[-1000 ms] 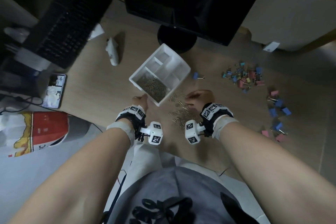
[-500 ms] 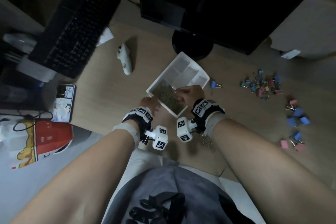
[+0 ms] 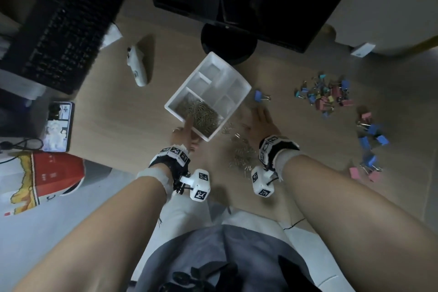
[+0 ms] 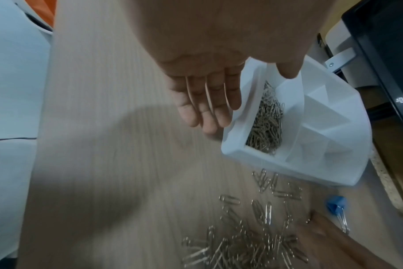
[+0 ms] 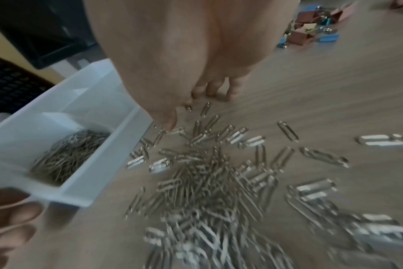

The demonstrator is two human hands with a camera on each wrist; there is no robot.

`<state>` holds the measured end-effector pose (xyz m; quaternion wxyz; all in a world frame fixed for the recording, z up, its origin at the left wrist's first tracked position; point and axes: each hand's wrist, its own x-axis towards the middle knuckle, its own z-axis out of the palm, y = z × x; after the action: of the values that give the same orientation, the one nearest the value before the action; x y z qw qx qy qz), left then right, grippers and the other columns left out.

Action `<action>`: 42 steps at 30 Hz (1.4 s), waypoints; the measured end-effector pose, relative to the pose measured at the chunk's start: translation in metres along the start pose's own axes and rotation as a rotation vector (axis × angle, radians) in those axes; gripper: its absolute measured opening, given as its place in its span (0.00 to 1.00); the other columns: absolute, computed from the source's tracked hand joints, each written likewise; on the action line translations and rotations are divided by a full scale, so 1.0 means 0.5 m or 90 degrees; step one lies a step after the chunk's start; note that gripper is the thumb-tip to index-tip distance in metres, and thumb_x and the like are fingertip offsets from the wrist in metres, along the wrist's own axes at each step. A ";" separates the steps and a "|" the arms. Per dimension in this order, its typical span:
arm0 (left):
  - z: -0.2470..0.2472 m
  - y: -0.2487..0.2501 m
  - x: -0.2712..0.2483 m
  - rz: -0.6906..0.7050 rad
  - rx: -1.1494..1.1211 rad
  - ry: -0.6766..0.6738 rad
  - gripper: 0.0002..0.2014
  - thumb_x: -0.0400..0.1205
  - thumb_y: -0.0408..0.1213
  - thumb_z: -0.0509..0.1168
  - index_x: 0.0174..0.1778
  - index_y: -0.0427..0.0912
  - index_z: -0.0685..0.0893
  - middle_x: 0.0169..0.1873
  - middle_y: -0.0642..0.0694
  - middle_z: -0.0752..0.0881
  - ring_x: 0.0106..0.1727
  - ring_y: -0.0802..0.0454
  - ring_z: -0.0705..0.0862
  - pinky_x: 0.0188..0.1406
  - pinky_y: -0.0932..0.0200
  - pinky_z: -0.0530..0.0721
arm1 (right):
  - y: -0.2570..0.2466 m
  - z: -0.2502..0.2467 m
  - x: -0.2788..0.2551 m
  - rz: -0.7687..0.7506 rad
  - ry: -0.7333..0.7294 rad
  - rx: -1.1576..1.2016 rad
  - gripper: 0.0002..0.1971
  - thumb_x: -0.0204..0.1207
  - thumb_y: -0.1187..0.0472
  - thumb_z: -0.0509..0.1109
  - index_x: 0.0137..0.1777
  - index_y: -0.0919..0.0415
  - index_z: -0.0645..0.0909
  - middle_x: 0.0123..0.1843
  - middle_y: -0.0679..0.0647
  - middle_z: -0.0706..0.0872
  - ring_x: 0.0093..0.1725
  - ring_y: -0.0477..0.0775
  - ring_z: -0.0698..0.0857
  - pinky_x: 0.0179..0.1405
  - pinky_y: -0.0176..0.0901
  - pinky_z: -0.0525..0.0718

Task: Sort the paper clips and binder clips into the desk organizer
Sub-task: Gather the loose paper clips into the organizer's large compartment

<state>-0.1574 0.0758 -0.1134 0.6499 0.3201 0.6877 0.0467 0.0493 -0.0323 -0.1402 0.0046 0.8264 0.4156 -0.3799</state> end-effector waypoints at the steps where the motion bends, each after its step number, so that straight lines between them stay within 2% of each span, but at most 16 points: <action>1: 0.009 -0.012 -0.009 0.004 -0.003 0.011 0.34 0.79 0.68 0.59 0.21 0.41 0.66 0.10 0.50 0.68 0.10 0.54 0.63 0.12 0.72 0.60 | 0.003 0.009 -0.017 -0.022 0.010 -0.018 0.36 0.86 0.53 0.59 0.88 0.58 0.47 0.90 0.55 0.47 0.88 0.58 0.45 0.84 0.55 0.60; 4: 0.032 -0.051 -0.031 0.069 0.049 0.047 0.39 0.76 0.74 0.55 0.16 0.39 0.72 0.13 0.46 0.72 0.14 0.52 0.67 0.18 0.65 0.67 | 0.012 0.021 -0.070 -0.054 0.065 -0.052 0.29 0.82 0.57 0.63 0.83 0.58 0.64 0.85 0.57 0.64 0.82 0.62 0.64 0.71 0.54 0.75; 6: 0.048 -0.074 -0.036 0.109 0.100 0.067 0.44 0.71 0.79 0.51 0.22 0.35 0.79 0.18 0.40 0.77 0.17 0.50 0.72 0.28 0.59 0.74 | 0.022 0.016 -0.075 -0.069 0.109 -0.039 0.30 0.81 0.56 0.65 0.82 0.60 0.66 0.82 0.60 0.68 0.78 0.65 0.70 0.68 0.54 0.76; 8: 0.058 -0.087 -0.041 0.112 0.125 0.075 0.44 0.66 0.81 0.50 0.31 0.36 0.82 0.24 0.39 0.80 0.21 0.49 0.75 0.34 0.56 0.77 | 0.029 0.013 -0.053 -0.107 0.086 -0.044 0.37 0.81 0.53 0.67 0.85 0.62 0.57 0.86 0.62 0.61 0.83 0.66 0.63 0.75 0.57 0.71; 10: 0.059 -0.092 -0.046 0.099 0.132 0.069 0.46 0.65 0.79 0.52 0.41 0.34 0.86 0.27 0.39 0.81 0.23 0.49 0.76 0.32 0.57 0.76 | 0.026 0.012 -0.013 -0.147 0.053 -0.044 0.41 0.80 0.50 0.69 0.87 0.62 0.52 0.87 0.61 0.56 0.86 0.64 0.55 0.80 0.60 0.67; 13: 0.057 -0.106 -0.044 0.117 0.169 0.054 0.45 0.68 0.75 0.52 0.38 0.30 0.86 0.25 0.38 0.81 0.24 0.49 0.76 0.33 0.56 0.76 | 0.002 0.028 0.018 -0.213 0.035 -0.094 0.41 0.79 0.49 0.68 0.86 0.64 0.54 0.87 0.61 0.57 0.85 0.64 0.55 0.82 0.61 0.60; 17: 0.053 -0.143 -0.037 0.100 0.185 0.111 0.41 0.62 0.64 0.63 0.57 0.30 0.85 0.31 0.42 0.85 0.34 0.41 0.85 0.40 0.55 0.79 | 0.000 0.079 -0.022 -0.302 0.035 -0.126 0.36 0.80 0.54 0.67 0.85 0.65 0.60 0.86 0.60 0.62 0.84 0.66 0.58 0.83 0.59 0.58; 21: 0.069 -0.140 -0.063 0.115 0.253 0.101 0.24 0.69 0.43 0.66 0.60 0.38 0.86 0.42 0.40 0.89 0.46 0.40 0.88 0.42 0.58 0.78 | 0.021 0.088 -0.070 -0.369 0.085 -0.059 0.29 0.79 0.60 0.67 0.81 0.64 0.69 0.83 0.58 0.69 0.83 0.62 0.63 0.83 0.51 0.60; 24: 0.086 -0.140 -0.065 0.155 0.269 0.089 0.22 0.72 0.31 0.66 0.64 0.38 0.85 0.50 0.41 0.88 0.50 0.46 0.85 0.50 0.59 0.79 | 0.018 0.064 -0.059 -0.360 0.108 -0.088 0.31 0.80 0.58 0.66 0.83 0.61 0.66 0.84 0.53 0.67 0.83 0.57 0.62 0.79 0.46 0.59; 26: 0.092 -0.162 -0.033 0.207 0.289 0.095 0.28 0.68 0.32 0.62 0.66 0.38 0.85 0.58 0.40 0.88 0.57 0.44 0.86 0.60 0.53 0.83 | 0.009 0.060 -0.031 -0.373 0.094 -0.110 0.33 0.80 0.60 0.66 0.85 0.62 0.61 0.86 0.54 0.62 0.85 0.57 0.58 0.81 0.50 0.60; 29: 0.102 -0.181 -0.016 0.242 0.352 0.100 0.29 0.72 0.34 0.58 0.72 0.38 0.80 0.68 0.35 0.79 0.71 0.38 0.78 0.74 0.46 0.76 | 0.007 0.078 -0.014 -0.409 0.037 -0.188 0.32 0.83 0.60 0.65 0.86 0.61 0.58 0.88 0.54 0.58 0.86 0.60 0.53 0.84 0.53 0.57; 31: 0.115 -0.173 -0.041 0.249 0.429 0.118 0.26 0.81 0.27 0.57 0.78 0.37 0.74 0.75 0.35 0.70 0.76 0.37 0.69 0.80 0.53 0.64 | 0.012 0.086 -0.028 -0.457 0.038 -0.190 0.28 0.85 0.61 0.62 0.84 0.64 0.64 0.86 0.57 0.63 0.85 0.63 0.57 0.83 0.52 0.57; 33: 0.126 -0.173 -0.049 0.268 0.470 0.114 0.28 0.81 0.24 0.56 0.80 0.40 0.71 0.77 0.36 0.66 0.77 0.37 0.65 0.78 0.57 0.59 | 0.025 0.085 -0.047 -0.495 0.058 -0.154 0.24 0.83 0.65 0.63 0.79 0.66 0.72 0.81 0.59 0.72 0.82 0.64 0.66 0.80 0.53 0.61; 35: 0.139 -0.175 -0.051 0.281 0.508 0.081 0.30 0.79 0.24 0.56 0.80 0.42 0.71 0.78 0.37 0.65 0.77 0.37 0.65 0.78 0.57 0.59 | 0.048 0.079 -0.058 -0.449 0.114 -0.115 0.24 0.78 0.66 0.68 0.75 0.64 0.78 0.76 0.58 0.78 0.77 0.64 0.73 0.76 0.56 0.71; 38: 0.167 -0.173 -0.053 0.283 0.504 0.031 0.26 0.81 0.26 0.57 0.76 0.43 0.77 0.76 0.39 0.69 0.75 0.39 0.69 0.80 0.56 0.62 | 0.091 0.065 -0.066 -0.276 0.188 -0.086 0.27 0.76 0.59 0.69 0.76 0.64 0.75 0.75 0.59 0.78 0.73 0.65 0.75 0.67 0.60 0.78; 42: 0.204 -0.176 -0.072 0.291 0.490 -0.035 0.25 0.77 0.28 0.60 0.72 0.45 0.81 0.71 0.38 0.74 0.71 0.37 0.75 0.78 0.49 0.69 | 0.122 0.065 -0.095 -0.243 0.136 -0.066 0.26 0.80 0.58 0.66 0.78 0.62 0.73 0.75 0.59 0.75 0.73 0.65 0.72 0.66 0.60 0.76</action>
<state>-0.0986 -0.0479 -0.1399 0.4743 0.6835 0.5493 -0.0787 0.0538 -0.1150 -0.1522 -0.0686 0.7671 0.5814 -0.2623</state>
